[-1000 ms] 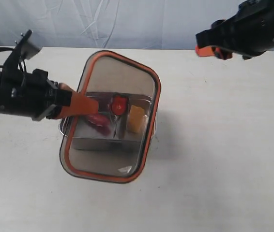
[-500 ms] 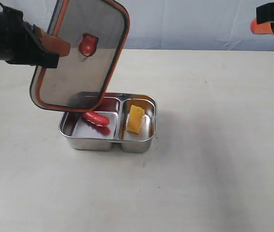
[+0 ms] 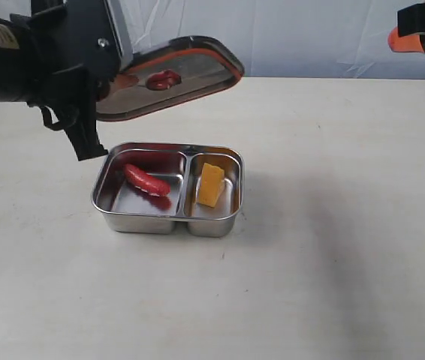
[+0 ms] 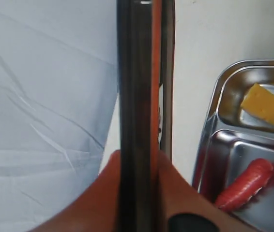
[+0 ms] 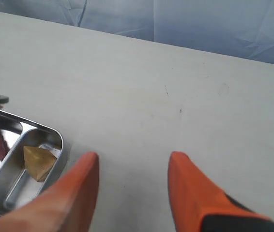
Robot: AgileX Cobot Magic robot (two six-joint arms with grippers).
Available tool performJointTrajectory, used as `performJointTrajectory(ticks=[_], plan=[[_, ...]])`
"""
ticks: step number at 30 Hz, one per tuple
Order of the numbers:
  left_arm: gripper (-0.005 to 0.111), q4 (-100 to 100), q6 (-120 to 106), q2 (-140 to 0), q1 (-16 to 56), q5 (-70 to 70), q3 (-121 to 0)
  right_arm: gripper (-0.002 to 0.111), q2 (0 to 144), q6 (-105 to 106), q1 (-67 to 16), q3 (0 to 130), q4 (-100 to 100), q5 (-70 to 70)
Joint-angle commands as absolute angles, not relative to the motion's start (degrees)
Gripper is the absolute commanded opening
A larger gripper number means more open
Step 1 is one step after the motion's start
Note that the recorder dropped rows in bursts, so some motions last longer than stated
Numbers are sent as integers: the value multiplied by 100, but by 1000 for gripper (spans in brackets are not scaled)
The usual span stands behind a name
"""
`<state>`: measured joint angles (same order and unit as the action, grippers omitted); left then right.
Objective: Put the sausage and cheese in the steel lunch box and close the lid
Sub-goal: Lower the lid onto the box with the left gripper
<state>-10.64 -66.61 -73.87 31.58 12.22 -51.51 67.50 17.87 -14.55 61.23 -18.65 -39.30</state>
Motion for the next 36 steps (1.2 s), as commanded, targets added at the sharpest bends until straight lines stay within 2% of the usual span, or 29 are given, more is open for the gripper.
performJointTrajectory(ticks=[1, 9, 14, 18, 21, 25, 36], plan=[[0, 0, -6474, -7457, 3435, 1052, -5193, 45, 6722, 1783, -1418, 6143, -1840, -3873], [0, 2535, -4708, -7755, 3753, 1451, -4739, 45, 6722, 1783, -1418, 6143, -1840, -3887], [0, 5788, -1362, -7929, 3953, 1430, -4400, 45, 6722, 1783, -1418, 6143, -1840, -3887], [0, 8658, 1826, -8039, 4213, 2263, -4263, 45, 6722, 1783, -1418, 6143, -1840, -3887], [0, 9650, 3209, -8140, 4429, 2892, -4221, 45, 6722, 1783, -1418, 6143, -1840, -3887], [0, 9752, 3639, -8315, 4744, 2982, -4221, 45, 6722, 1783, -1418, 6143, -1840, -3901], [0, 9863, 4753, -9148, 5781, 4365, -4221, 45, 6722, 1783, -1418, 6143, -1843, -3938]])
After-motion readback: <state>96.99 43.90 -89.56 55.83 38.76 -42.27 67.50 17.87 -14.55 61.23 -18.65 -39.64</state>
